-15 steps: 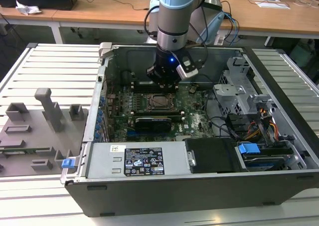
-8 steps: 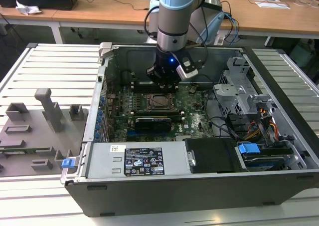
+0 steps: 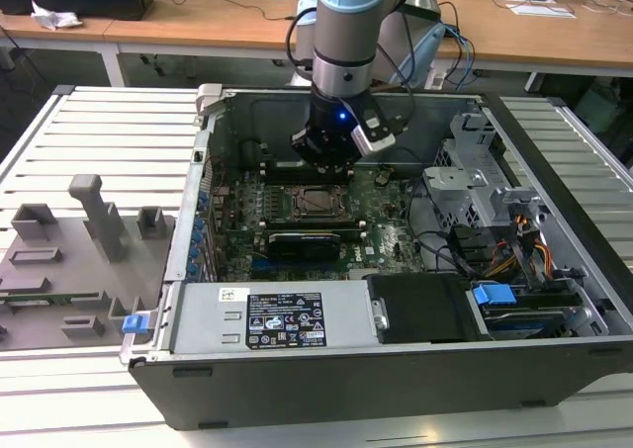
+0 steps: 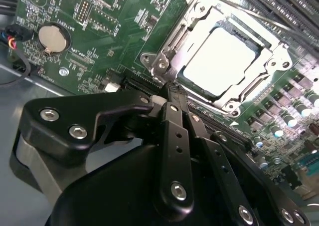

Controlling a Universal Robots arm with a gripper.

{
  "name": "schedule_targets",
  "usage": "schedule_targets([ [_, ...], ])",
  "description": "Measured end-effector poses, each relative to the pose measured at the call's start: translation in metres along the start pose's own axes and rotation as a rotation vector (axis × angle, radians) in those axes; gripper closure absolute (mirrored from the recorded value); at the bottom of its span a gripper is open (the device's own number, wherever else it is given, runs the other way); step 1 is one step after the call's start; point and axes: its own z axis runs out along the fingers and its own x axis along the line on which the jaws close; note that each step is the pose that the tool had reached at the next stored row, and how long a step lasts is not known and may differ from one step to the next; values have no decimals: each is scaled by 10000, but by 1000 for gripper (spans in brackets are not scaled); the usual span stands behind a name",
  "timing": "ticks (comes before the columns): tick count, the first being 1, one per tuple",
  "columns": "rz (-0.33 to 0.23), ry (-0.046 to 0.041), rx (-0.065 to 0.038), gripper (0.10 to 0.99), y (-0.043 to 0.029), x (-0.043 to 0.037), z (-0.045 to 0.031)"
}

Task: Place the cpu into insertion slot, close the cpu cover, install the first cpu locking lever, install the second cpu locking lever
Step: 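Install the first cpu locking lever, then install the second cpu locking lever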

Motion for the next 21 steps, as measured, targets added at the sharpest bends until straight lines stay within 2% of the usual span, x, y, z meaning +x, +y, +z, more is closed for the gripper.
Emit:
schedule_targets([
  [4,0,-1,-1,980,-50,2,-2],
  [13,0,0,0,980,-92,3,-5],
  [18,0,0,0,980,-170,6,-9],
  [21,1,0,-4,980,-190,7,-13],
])
